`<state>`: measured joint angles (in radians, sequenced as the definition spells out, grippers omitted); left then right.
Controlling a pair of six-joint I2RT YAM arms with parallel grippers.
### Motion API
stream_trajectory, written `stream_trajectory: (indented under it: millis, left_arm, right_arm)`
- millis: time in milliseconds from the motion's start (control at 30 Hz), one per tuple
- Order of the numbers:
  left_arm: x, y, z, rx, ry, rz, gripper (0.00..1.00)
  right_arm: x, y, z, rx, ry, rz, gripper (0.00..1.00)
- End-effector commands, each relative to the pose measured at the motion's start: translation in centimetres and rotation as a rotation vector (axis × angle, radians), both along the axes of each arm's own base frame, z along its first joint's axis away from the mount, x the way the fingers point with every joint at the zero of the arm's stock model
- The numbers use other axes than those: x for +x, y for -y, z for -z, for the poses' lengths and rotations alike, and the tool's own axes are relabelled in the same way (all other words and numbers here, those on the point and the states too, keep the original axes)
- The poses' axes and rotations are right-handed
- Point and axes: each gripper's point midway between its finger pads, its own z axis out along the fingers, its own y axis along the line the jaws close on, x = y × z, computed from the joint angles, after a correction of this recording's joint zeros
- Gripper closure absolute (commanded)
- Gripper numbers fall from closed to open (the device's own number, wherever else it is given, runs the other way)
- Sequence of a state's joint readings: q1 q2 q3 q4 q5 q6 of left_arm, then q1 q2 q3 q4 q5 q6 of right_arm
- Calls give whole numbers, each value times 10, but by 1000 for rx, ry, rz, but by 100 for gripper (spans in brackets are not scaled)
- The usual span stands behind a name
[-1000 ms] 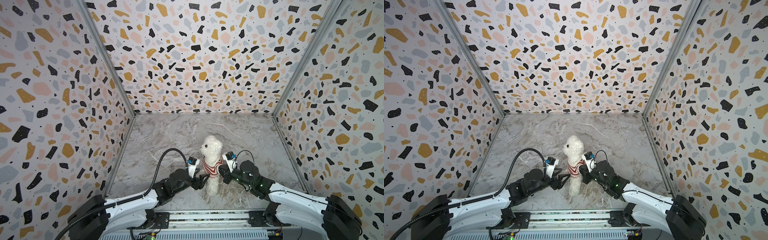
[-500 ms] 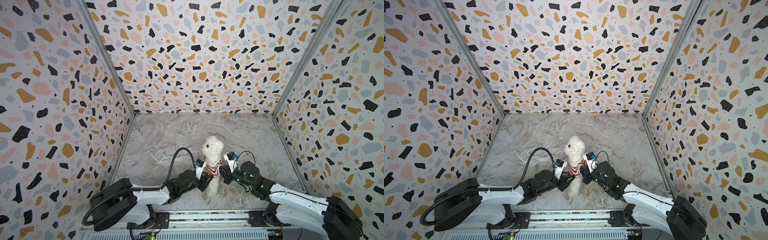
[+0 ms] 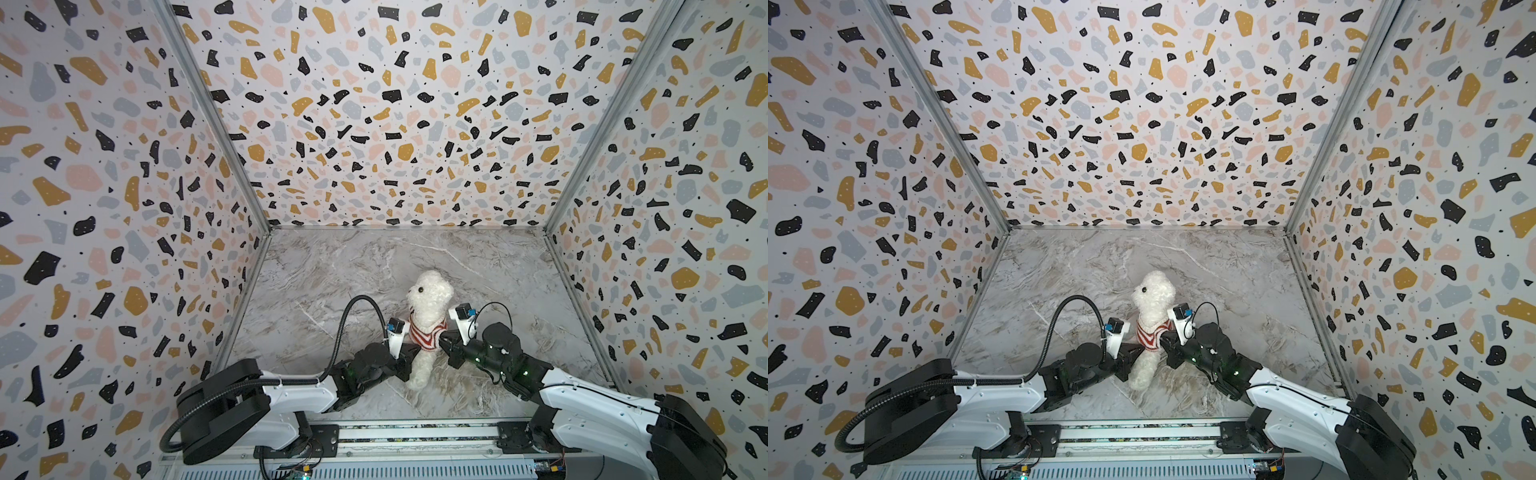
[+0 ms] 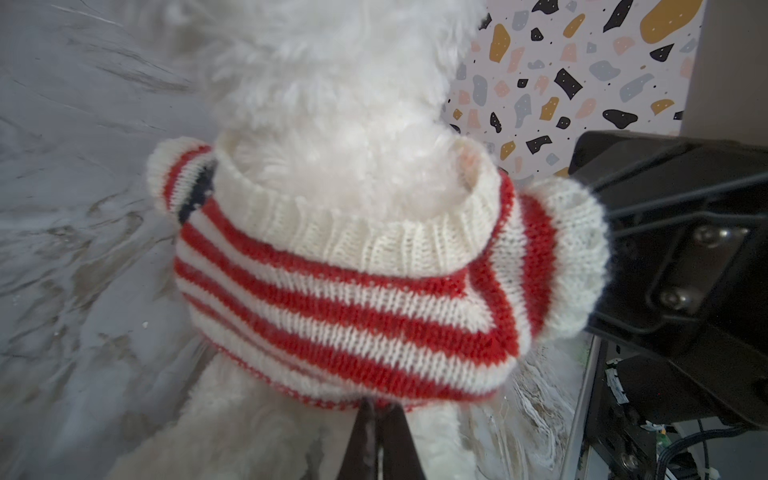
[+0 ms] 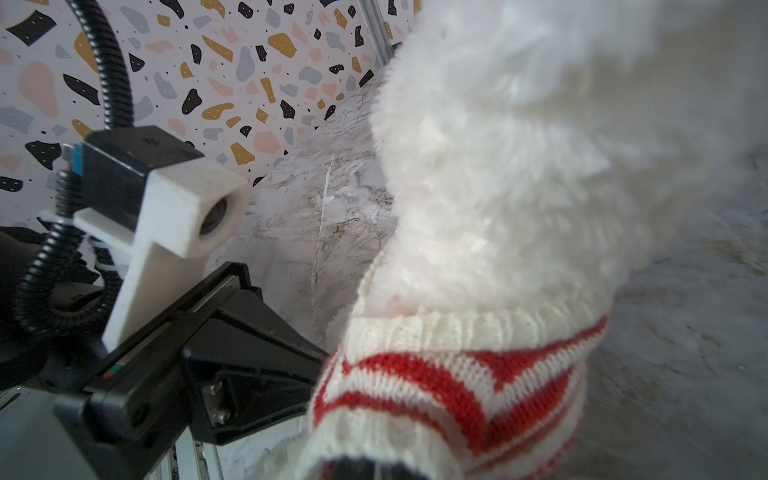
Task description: Dress the teddy bear
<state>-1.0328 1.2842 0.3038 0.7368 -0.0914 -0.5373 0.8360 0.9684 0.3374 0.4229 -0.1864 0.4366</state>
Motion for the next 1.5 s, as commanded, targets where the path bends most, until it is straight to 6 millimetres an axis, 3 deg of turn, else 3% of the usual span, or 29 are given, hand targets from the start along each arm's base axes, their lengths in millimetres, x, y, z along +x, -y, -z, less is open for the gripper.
stream_trajectory:
  millis: [0,500,867,1233,1467]
  left_arm:
    - [14,-12,-9,-13,41,-76,100]
    - [23,-31,-5,1,24,-118,100]
    - [31,-48,9,44,17,-165,100]
    - [37,-59,18,106,34,-216,100]
    - [41,-64,15,155,66,-230,100]
  right_arm:
    - [-1,0,-13,13,29,-13,100]
    - [-9,0,-27,34,43,-113,100]
    - [-28,-2,-67,196,45,-251,100]
    - [-39,2,-85,298,53,-330,100]
    - [-44,0,-79,262,48,-372,100]
